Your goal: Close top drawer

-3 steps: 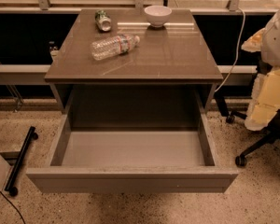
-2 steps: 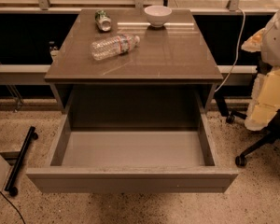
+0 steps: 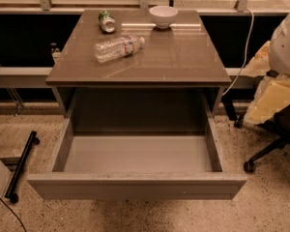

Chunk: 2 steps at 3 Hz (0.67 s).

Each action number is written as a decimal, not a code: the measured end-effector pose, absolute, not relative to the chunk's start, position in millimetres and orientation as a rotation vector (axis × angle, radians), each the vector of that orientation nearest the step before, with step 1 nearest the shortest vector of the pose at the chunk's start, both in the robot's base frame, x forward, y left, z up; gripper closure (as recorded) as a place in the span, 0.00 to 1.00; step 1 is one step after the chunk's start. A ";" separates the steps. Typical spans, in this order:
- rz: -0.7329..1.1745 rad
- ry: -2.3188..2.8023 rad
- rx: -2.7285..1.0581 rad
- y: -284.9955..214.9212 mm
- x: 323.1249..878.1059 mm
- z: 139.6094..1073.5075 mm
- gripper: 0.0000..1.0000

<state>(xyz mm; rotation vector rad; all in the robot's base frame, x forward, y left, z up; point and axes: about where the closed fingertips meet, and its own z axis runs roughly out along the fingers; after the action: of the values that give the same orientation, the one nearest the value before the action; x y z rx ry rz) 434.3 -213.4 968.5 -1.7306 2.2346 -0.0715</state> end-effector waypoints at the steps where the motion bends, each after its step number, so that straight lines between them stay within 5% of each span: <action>1: -0.026 2.235 -1.750 -206.7 425.4 951.8 0.55; 2: 0.039 2.255 -1.736 -202.9 412.2 921.1 0.80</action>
Offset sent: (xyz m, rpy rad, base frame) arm -0.0409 0.0117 -0.1026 0.0964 0.1356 -0.0171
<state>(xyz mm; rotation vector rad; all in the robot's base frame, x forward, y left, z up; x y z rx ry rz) 412.2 -202.9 921.1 -1.7362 2.2554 0.0393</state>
